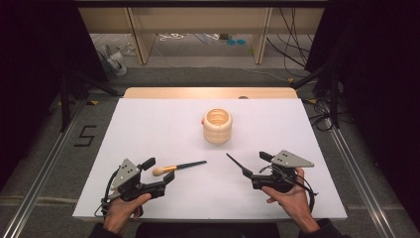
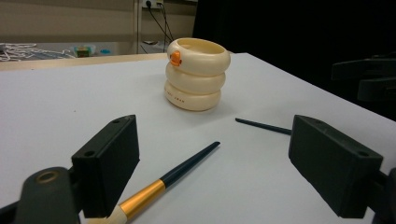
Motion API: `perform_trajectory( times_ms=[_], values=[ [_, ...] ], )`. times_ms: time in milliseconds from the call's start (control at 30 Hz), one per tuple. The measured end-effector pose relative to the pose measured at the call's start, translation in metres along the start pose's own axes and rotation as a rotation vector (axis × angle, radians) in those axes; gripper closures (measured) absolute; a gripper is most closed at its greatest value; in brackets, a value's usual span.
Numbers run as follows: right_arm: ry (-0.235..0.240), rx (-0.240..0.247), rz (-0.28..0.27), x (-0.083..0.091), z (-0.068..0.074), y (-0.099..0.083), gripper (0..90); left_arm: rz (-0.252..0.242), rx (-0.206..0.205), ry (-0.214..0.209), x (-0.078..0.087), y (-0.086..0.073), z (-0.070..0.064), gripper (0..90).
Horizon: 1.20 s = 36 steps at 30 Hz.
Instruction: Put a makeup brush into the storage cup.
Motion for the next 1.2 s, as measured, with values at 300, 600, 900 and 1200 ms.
perform_trajectory(
  times_ms=[300, 600, 900, 1200],
  values=[
    [0.003, 0.011, -0.015, -0.001, 0.0, 0.001, 17.1, 0.007, 0.005, 0.0, 0.0, -0.001, 0.0, 16.0],
    [0.015, 0.02, -0.011, -0.002, 0.003, 0.0, 17.6, 0.029, 0.001, -0.003, -0.001, -0.003, 0.0, 15.9],
    [0.041, 0.022, 0.001, -0.003, 0.006, -0.002, 18.4, 0.052, -0.008, 0.002, -0.002, -0.003, 0.001, 16.1],
    [0.052, 0.049, 0.02, -0.004, 0.01, -0.004, 19.7, 0.076, -0.018, 0.008, -0.003, -0.003, 0.004, 16.2]
  ],
)
Point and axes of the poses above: each handheld gripper's, and its own axes: x roughly backward along the jaws, y roughly out of its top, z roughly to its left, the point moved 6 cm from there along -x, roughly forward along the jaws, and after that the axes turned 15 degrees about -y, right-handed, at the moved point
